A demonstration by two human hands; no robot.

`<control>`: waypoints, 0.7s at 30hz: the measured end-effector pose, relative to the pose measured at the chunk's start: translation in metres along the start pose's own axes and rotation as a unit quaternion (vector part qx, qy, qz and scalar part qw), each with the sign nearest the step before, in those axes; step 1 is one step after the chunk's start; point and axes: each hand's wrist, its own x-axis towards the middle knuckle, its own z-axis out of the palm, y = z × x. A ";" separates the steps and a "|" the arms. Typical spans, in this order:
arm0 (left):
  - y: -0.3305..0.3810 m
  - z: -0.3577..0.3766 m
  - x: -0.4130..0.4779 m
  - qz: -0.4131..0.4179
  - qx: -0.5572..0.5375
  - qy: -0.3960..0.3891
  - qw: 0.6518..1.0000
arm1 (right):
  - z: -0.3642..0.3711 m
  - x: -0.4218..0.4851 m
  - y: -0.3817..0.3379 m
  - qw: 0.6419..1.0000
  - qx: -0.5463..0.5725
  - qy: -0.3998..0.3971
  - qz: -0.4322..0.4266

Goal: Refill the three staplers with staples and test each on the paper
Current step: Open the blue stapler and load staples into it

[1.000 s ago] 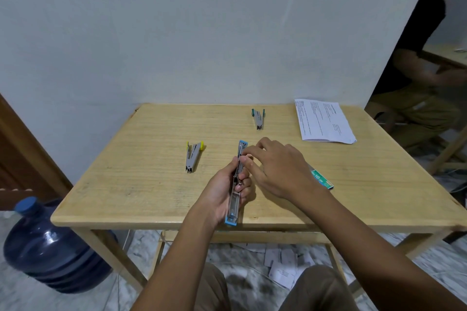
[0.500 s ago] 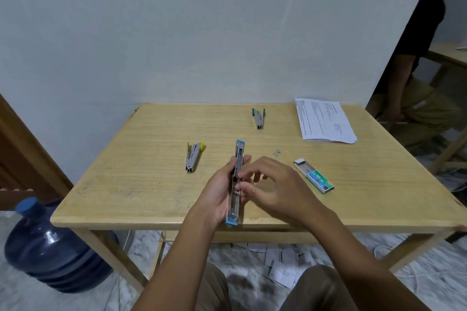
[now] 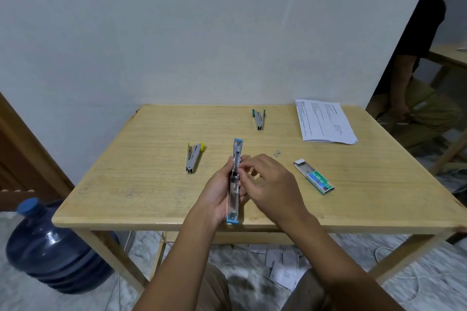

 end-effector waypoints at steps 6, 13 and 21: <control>-0.001 0.002 -0.001 0.002 -0.018 0.023 1.000 | 0.006 0.007 -0.007 0.999 -0.003 -0.001 0.043; 0.000 0.006 -0.004 -0.003 -0.025 0.033 0.999 | -0.004 0.012 -0.002 0.996 0.015 -0.088 0.012; -0.001 0.001 0.000 -0.026 -0.020 0.048 0.998 | -0.017 0.012 0.006 0.985 -0.050 -0.165 -0.004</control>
